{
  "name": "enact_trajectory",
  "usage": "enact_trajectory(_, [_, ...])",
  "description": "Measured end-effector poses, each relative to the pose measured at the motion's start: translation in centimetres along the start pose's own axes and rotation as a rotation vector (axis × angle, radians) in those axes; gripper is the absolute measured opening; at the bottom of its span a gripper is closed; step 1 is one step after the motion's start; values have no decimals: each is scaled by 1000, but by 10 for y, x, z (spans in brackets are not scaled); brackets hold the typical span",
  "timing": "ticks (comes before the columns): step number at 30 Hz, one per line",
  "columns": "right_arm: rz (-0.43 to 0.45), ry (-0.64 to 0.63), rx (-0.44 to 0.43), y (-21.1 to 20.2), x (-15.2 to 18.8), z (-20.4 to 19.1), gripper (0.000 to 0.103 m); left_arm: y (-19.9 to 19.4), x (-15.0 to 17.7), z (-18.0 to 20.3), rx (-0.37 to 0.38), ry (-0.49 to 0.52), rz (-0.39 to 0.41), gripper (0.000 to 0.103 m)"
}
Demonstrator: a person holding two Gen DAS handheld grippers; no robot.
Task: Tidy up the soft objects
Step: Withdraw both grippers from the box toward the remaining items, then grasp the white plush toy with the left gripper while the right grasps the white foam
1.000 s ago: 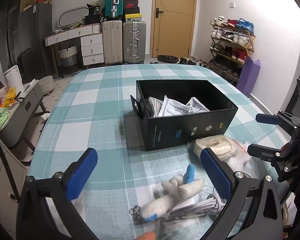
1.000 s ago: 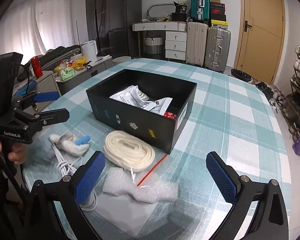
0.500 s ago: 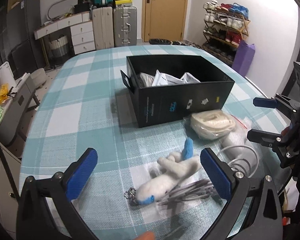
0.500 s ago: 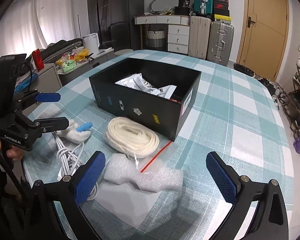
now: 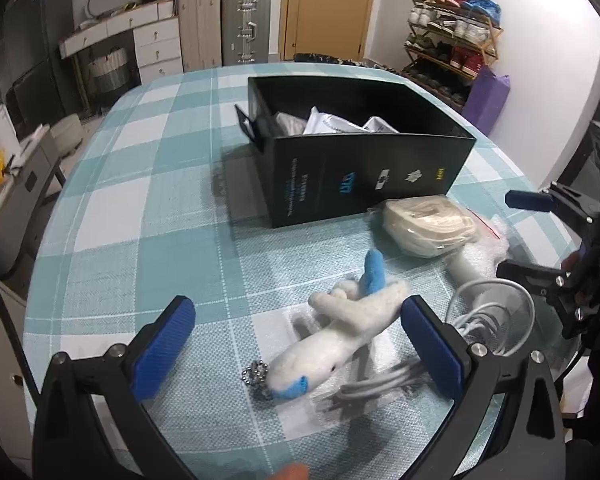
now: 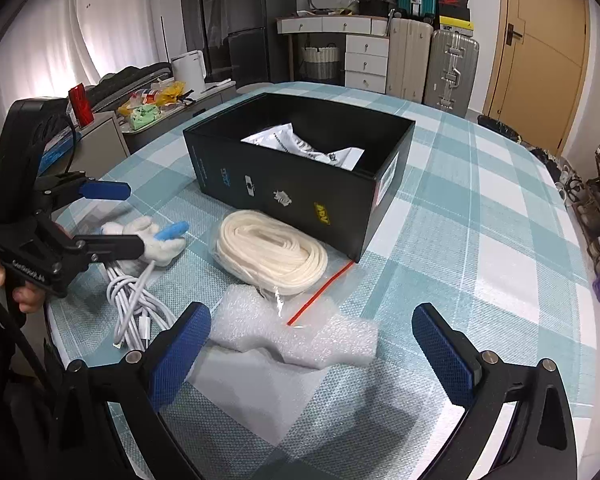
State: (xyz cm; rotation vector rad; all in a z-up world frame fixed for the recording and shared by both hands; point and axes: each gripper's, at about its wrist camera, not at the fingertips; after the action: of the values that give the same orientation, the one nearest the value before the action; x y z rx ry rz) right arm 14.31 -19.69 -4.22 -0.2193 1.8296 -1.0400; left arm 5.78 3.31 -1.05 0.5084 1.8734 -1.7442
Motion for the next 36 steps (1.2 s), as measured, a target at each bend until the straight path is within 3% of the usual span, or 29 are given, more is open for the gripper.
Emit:
enact_trajectory(12, [-63, 5, -5, 20, 3, -4, 102, 10, 4, -5, -16, -7, -66, 103])
enact_trajectory(23, [-92, 47, -9, 27, 4, 2, 102, 9, 4, -6, -9, -6, -62, 99])
enact_trajectory(29, [-88, 43, -5, 27, 4, 0, 102, 1, 5, 1, 69, 25, -49, 74])
enact_trajectory(31, [-90, 40, -7, 26, 4, -1, 101, -3, 5, 5, 101, 42, -40, 56])
enact_trajectory(34, [-94, 25, -11, 24, 5, -2, 94, -9, 4, 9, 126, 65, -24, 36])
enact_trajectory(36, [-96, 10, -10, 22, 6, -3, 93, -12, 4, 11, 116, 76, -14, 34])
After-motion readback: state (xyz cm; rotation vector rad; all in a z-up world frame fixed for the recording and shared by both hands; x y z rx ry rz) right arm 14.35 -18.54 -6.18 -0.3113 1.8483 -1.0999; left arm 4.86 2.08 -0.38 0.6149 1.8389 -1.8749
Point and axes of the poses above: each gripper's, at about its wrist camera, not at the fingertips, and y roughly the way its jaws point, z to its right, x to its underside, and after that the axes turned 10 degrees about -x, right-handed
